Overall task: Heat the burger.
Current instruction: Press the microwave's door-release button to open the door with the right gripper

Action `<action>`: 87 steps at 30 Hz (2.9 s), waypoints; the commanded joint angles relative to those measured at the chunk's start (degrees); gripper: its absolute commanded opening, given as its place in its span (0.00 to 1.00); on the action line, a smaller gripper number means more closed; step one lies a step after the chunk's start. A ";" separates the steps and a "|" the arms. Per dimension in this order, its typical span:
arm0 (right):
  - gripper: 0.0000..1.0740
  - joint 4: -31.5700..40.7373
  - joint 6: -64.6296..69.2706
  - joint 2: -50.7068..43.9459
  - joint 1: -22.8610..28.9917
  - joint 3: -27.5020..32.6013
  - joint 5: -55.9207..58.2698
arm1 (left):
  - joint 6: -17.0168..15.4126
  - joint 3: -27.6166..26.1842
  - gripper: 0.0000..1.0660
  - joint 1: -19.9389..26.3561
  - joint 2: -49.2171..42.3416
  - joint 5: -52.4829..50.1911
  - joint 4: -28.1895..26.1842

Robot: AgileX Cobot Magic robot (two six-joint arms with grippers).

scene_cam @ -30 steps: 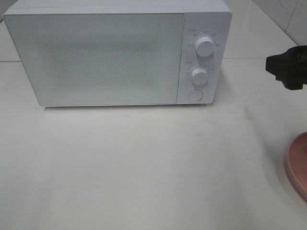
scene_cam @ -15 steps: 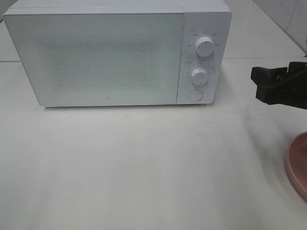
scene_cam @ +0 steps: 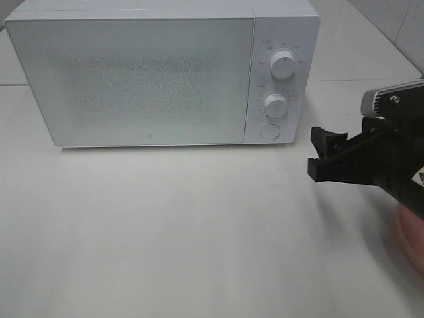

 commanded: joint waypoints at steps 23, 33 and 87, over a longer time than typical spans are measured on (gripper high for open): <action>0.67 23.49 -1.83 14.21 19.19 -4.35 -15.64 | 0.00 0.11 0.94 -0.29 -0.74 -0.92 -0.46; 0.66 23.49 7.79 14.21 19.19 -4.35 -15.58 | 0.00 0.11 0.94 -0.29 -0.74 -0.92 -0.46; 0.00 22.52 92.13 20.86 12.55 -11.97 -8.54 | 0.00 0.11 0.94 -0.29 -0.74 -0.92 -0.46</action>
